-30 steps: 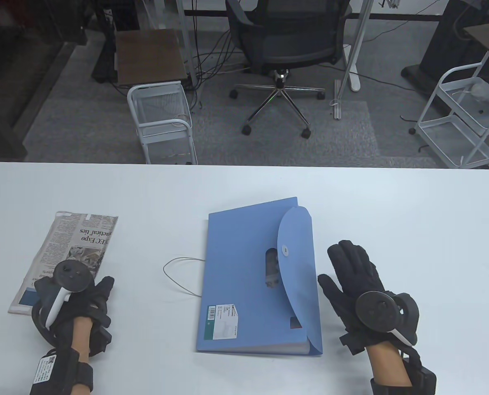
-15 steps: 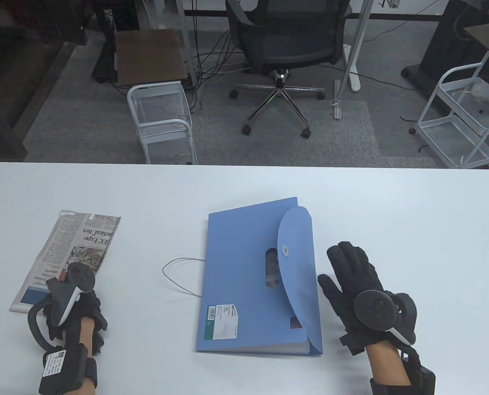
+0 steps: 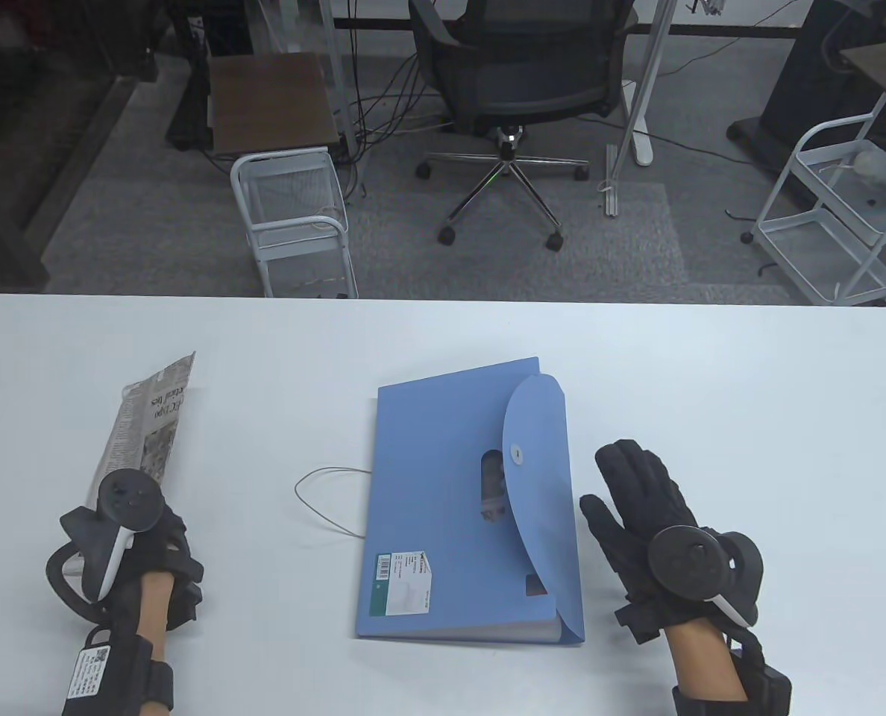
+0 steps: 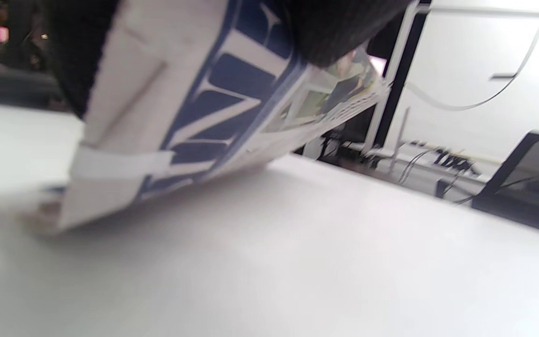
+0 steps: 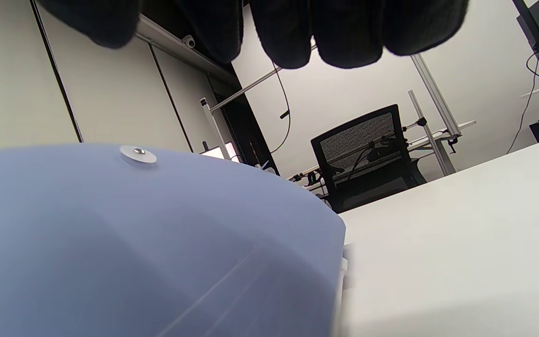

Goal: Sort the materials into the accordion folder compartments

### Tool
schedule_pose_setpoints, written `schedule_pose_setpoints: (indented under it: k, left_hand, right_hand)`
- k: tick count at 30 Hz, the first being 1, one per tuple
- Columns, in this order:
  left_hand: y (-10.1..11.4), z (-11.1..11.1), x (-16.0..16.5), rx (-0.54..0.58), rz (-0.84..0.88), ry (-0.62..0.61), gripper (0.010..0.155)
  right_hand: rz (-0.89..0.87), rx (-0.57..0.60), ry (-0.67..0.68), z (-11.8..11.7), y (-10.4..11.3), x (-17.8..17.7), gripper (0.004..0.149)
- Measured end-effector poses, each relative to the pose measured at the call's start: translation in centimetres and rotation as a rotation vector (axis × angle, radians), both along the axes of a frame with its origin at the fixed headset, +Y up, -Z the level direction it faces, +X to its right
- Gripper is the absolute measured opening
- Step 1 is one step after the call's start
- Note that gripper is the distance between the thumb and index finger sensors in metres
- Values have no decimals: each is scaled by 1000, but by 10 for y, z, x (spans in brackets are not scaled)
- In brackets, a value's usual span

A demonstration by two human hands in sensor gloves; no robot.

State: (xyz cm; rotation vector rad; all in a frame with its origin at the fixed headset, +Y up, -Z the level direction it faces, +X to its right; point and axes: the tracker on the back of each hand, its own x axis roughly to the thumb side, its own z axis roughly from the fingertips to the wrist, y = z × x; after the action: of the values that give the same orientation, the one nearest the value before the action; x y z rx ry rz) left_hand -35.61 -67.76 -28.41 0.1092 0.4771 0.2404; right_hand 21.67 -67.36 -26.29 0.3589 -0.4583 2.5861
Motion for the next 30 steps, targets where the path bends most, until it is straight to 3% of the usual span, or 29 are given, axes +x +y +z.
schedule_pose_setpoints:
  k: [4,8,14,20,25,28,30]
  left_hand:
    - [32,8,25,128,125,-108,40]
    - [69,14,70,217,229,-279,40]
    - [135,30,157,314,21,-482,39]
    - [182,52,226,460,63,-693,40]
    - [192,65,265,537,286,-895,40]
    - [178,62,283,472,499,-987,40]
    - [161,53,294,359,596,-1038,41]
  right_hand:
    - [-64,-14,4,2,1,4,64]
    - [-135,-27,8,3,3,7,64]
    - [-315,-78,37,1,0,13,64]
    - [-505,-177,122,-2,-5,17,72]
    - [-710,-243,236,-3,-7,15,82]
    - [-901,-291,341,-4,-8,13,93]
    - [-1047,-318,418,-6,-11,13,94]
